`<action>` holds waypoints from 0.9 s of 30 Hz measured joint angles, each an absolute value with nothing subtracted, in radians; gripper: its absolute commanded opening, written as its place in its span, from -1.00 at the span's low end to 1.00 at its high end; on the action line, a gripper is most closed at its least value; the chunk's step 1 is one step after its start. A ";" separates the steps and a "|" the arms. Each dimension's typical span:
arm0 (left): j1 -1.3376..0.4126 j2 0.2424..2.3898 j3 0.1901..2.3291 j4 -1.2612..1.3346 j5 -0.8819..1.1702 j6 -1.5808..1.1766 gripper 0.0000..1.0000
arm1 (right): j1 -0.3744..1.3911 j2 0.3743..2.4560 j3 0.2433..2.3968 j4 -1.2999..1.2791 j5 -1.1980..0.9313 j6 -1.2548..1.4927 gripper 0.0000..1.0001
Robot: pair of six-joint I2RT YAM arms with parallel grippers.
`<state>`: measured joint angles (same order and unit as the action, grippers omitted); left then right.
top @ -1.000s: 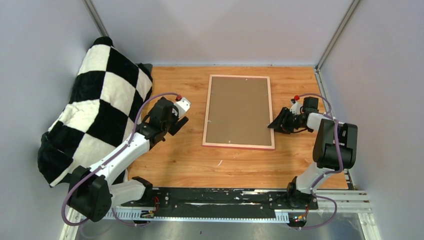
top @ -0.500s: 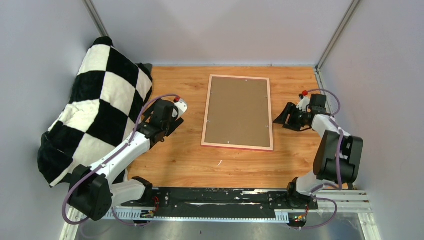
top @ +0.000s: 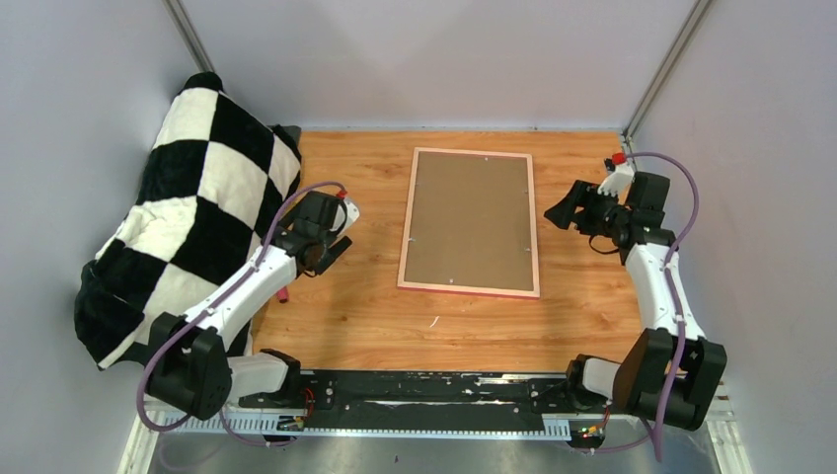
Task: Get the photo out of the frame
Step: Turn over the photo frame at the center of the board, then pick up the screwdriver from the center of the board.
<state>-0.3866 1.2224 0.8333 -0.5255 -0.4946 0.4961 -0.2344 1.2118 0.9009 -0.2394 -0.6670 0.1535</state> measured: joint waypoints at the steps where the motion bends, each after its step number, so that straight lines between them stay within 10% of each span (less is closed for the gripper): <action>1: -0.366 1.230 0.839 -0.532 -0.484 0.490 1.00 | -0.227 1.198 0.901 -0.240 -0.669 0.150 0.67; 27: -0.063 1.431 0.931 -0.832 -0.148 0.421 0.91 | -0.178 1.018 0.901 -0.248 -0.673 0.085 0.65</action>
<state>-0.0631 1.4315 0.9310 -0.8318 -0.1478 0.4213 -0.1783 1.0180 0.9012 -0.2478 -0.6731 0.0849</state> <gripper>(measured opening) 0.954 0.833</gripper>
